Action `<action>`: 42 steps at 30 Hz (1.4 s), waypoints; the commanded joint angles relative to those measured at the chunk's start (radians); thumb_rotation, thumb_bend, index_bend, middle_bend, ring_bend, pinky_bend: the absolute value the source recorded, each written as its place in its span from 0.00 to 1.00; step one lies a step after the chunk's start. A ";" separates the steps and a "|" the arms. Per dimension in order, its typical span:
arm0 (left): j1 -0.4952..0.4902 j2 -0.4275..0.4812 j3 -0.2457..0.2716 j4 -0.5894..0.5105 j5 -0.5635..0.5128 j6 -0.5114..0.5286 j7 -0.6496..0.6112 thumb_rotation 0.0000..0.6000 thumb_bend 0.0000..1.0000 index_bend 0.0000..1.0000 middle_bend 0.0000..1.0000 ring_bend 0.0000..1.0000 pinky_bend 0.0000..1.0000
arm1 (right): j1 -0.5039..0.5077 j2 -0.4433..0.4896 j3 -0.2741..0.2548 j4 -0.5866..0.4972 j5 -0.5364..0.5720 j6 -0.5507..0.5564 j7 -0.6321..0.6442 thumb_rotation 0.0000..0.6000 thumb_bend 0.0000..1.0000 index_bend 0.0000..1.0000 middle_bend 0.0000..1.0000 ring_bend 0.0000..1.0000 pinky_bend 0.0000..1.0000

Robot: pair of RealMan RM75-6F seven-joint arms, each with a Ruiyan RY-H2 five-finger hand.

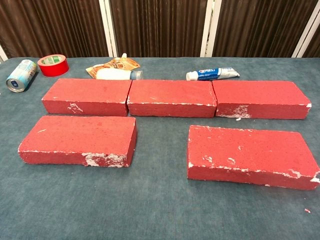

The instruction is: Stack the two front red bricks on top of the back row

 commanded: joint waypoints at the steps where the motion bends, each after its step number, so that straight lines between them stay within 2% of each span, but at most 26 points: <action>1: 0.003 0.003 -0.002 -0.004 -0.002 0.005 0.000 1.00 0.37 0.00 0.00 0.00 0.03 | 0.001 0.001 -0.001 0.001 0.000 -0.003 0.000 1.00 0.00 0.00 0.00 0.00 0.00; 8: 0.008 0.007 -0.002 -0.012 -0.011 0.007 0.002 1.00 0.35 0.00 0.00 0.00 0.03 | 0.004 0.002 -0.001 0.000 0.010 -0.017 0.004 1.00 0.00 0.00 0.00 0.00 0.00; 11: -0.001 0.043 0.004 -0.042 -0.031 -0.037 -0.012 1.00 0.35 0.00 0.00 0.00 0.03 | 0.005 0.002 -0.002 0.001 0.012 -0.023 0.009 1.00 0.00 0.00 0.00 0.00 0.00; 14: -0.034 0.109 -0.005 -0.099 -0.057 -0.105 -0.012 1.00 0.35 0.00 0.00 0.00 0.03 | 0.011 -0.001 -0.006 0.006 0.014 -0.039 0.013 1.00 0.00 0.00 0.00 0.00 0.00; 24: -0.222 0.313 -0.080 -0.338 -0.226 -0.382 0.144 1.00 0.33 0.00 0.00 0.00 0.04 | 0.016 -0.001 -0.012 0.000 0.016 -0.056 0.009 1.00 0.00 0.00 0.00 0.00 0.00; 27: -0.266 0.394 -0.092 -0.437 -0.268 -0.460 0.137 1.00 0.33 0.00 0.00 0.00 0.05 | 0.015 0.001 -0.012 0.000 0.026 -0.062 0.006 1.00 0.00 0.00 0.00 0.00 0.00; 31: -0.330 0.464 -0.092 -0.522 -0.331 -0.549 0.204 1.00 0.33 0.00 0.00 0.00 0.06 | 0.016 0.003 -0.015 -0.004 0.026 -0.066 0.003 1.00 0.00 0.00 0.00 0.00 0.00; 38: -0.403 0.472 -0.085 -0.574 -0.429 -0.641 0.257 1.00 0.32 0.00 0.00 0.00 0.06 | 0.017 0.002 -0.017 -0.009 0.022 -0.066 -0.001 1.00 0.00 0.00 0.00 0.00 0.00; 40: -0.460 0.425 -0.079 -0.563 -0.489 -0.685 0.304 1.00 0.31 0.00 0.00 0.00 0.06 | 0.019 0.002 -0.017 -0.008 0.024 -0.071 0.000 1.00 0.00 0.00 0.00 0.00 0.00; 42: -0.494 0.373 -0.073 -0.546 -0.532 -0.661 0.359 1.00 0.31 0.00 0.00 0.00 0.05 | 0.021 0.000 -0.017 -0.004 0.026 -0.076 -0.001 1.00 0.00 0.00 0.00 0.00 0.00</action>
